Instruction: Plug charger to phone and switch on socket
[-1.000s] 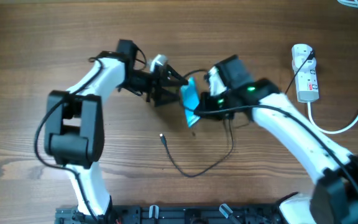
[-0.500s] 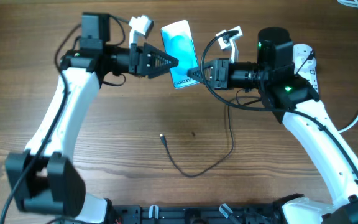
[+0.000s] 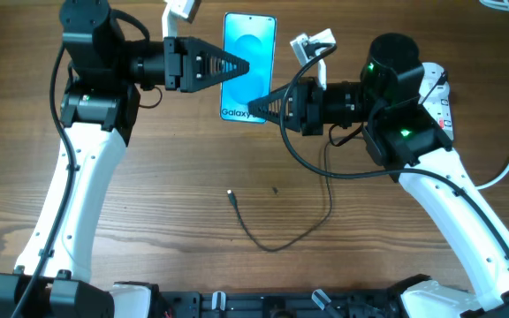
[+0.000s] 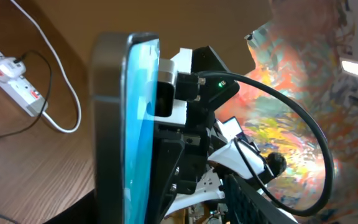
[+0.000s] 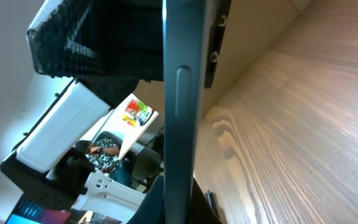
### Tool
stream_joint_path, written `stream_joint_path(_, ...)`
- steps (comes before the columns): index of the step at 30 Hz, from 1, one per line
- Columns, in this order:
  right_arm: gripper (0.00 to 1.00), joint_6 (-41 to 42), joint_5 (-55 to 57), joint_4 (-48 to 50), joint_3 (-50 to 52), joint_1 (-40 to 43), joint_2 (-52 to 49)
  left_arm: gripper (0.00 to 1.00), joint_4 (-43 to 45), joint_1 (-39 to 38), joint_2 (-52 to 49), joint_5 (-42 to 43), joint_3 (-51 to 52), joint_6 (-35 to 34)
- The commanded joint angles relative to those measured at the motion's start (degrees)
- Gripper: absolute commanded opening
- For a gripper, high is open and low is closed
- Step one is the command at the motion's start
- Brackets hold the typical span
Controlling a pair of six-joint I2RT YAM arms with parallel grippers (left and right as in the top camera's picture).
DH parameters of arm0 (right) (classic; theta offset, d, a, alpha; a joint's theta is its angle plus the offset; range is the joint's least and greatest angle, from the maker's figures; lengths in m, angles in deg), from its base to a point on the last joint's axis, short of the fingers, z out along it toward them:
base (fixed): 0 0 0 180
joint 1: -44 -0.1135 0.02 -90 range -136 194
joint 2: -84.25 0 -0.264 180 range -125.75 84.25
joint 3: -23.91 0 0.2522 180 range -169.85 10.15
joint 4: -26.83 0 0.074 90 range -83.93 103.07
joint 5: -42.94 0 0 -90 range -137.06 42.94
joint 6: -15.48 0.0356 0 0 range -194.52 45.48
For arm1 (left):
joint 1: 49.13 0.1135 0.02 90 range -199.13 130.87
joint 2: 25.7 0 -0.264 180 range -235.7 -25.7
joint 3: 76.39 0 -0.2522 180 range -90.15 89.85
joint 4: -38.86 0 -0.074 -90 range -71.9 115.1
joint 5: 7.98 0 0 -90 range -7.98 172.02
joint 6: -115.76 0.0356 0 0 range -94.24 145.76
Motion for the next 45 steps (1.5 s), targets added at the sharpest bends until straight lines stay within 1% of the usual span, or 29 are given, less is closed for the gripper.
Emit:
stream_joint_path(1,0.04,4.35,-0.72,0.63,0.42,0.09,-0.72,0.55,-0.07,-1.44,1.99,2.86,-0.44,-0.24)
stream_joint_path(3,0.04,7.78,-0.76,0.94,0.42,0.31,-0.72,0.52,-0.07,-2.05,1.99,2.86,0.66,-0.24)
stream_joint_path(6,0.04,11.39,-3.61,0.96,0.42,0.31,-0.72,0.49,-0.09,-2.05,1.81,2.86,0.76,-0.24)
stream_joint_path(7,0.04,11.80,-4.33,1.01,0.42,0.31,-0.72,0.47,-0.09,-2.05,1.81,2.86,0.76,-0.26)
stream_joint_path(8,0.04,11.76,-4.26,1.01,0.42,0.31,-0.74,0.42,-0.09,-2.05,1.81,2.86,0.76,-0.26)
stream_joint_path(12,0.04,11.76,-4.13,1.18,0.42,0.31,-0.74,0.28,-0.09,-2.16,1.81,2.86,0.76,-0.24)
stream_joint_path(17,0.04,11.76,-4.13,1.18,0.42,0.31,-0.74,0.06,-0.09,-2.16,1.81,2.86,0.76,-0.22)
stream_joint_path(18,0.04,11.76,-4.13,1.20,0.42,0.31,-0.74,0.04,-0.09,-2.16,1.81,2.86,0.76,0.42)
stream_joint_path(21,0.05,11.74,-4.13,1.20,0.42,0.31,-0.74,0.04,-2.12,-2.16,1.77,2.86,0.79,4.76)
stream_joint_path(22,0.07,11.41,-4.09,1.20,0.42,0.31,-0.74,0.04,-3.96,-2.16,1.77,2.86,0.79,6.86)
stream_joint_path(23,0.13,10.34,-4.09,1.20,0.42,0.31,-0.74,0.04,-5.86,-2.16,1.77,2.82,0.81,9.01)
stream_joint_path(24,0.25,8.94,-4.09,1.18,0.42,0.31,-0.74,0.04,-8.31,-2.16,1.77,2.43,0.81,11.65)
stream_joint_path(25,0.42,8.46,-4.11,1.18,0.42,0.31,-0.74,0.04,-11.89,-2.14,1.77,1.36,0.81,14.73)
stream_joint_path(26,0.62,7.50,-4.07,1.18,0.42,0.31,-0.74,0.04,-16.24,-2.16,1.77,-0.79,0.81,18.64)
stream_joint_path(27,0.73,6.91,-3.89,1.18,0.42,0.31,-0.74,0.04,-19.89,-2.16,1.75,-2.84,0.81,22.56)
stream_joint_path(28,0.81,6.51,-3.87,1.16,0.42,0.33,-0.74,0.04,-25.57,-2.16,1.75,-7.21,0.81,27.08)
stream_joint_path(29,0.86,5.51,-3.91,1.11,0.42,0.42,-0.76,0.04,-33.83,-2.16,1.75,-15.78,0.81,30.93)
stream_joint_path(31,0.91,3.15,-3.69,-0.17,0.48,0.55,-0.81,0.04,-44.89,-2.16,1.70,-30.80,0.81,34.18)
stream_joint_path(32,0.93,0.33,-2.62,-2.95,0.48,0.57,-0.79,0.04,-50.40,-2.16,1.55,-39.91,0.81,34.10)
stream_joint_path(33,0.93,-2.67,-0.04,-7.13,0.48,0.57,-0.81,0.04,-54.10,-2.16,1.36,-45.62,0.85,34.07)
stream_joint_path(34,0.96,-5.53,4.61,-12.66,0.48,0.57,-0.81,0.04,-56.96,-2.16,0.94,-49.48,0.85,34.07)
stream_joint_path(35,1.00,-7.69,10.60,-18.56,0.48,0.57,-0.81,0.04,-58.62,-2.16,0.50,-51.39,0.85,34.07)
stream_joint_path(36,1.00,-9.79,16.33,-23.74,0.48,0.57,-0.81,0.04,-60.11,-2.16,-0.31,-52.70,0.85,34.05)
stream_joint_path(38,1.00,-14.49,25.99,-33.27,0.76,0.50,-0.83,0.04,-61.66,-2.16,-2.75,-52.70,0.85,34.03)
stream_joint_path(40,1.00,-17.86,31.17,-39.32,1.31,0.50,-1.01,0.04,-62.34,-2.16,-5.53,-52.68,0.85,33.99)
stream_joint_path(43,1.00,-20.17,32.61,-41.48,4.24,0.50,-1.70,0.04,-63.14,-2.16,-11.76,-52.57,0.85,32.50)
stream_joint_path(45,1.00,-20.17,32.61,-41.53,5.70,0.44,-2.93,0.04,-63.14,-2.14,-14.51,-50.01,0.85,32.54)
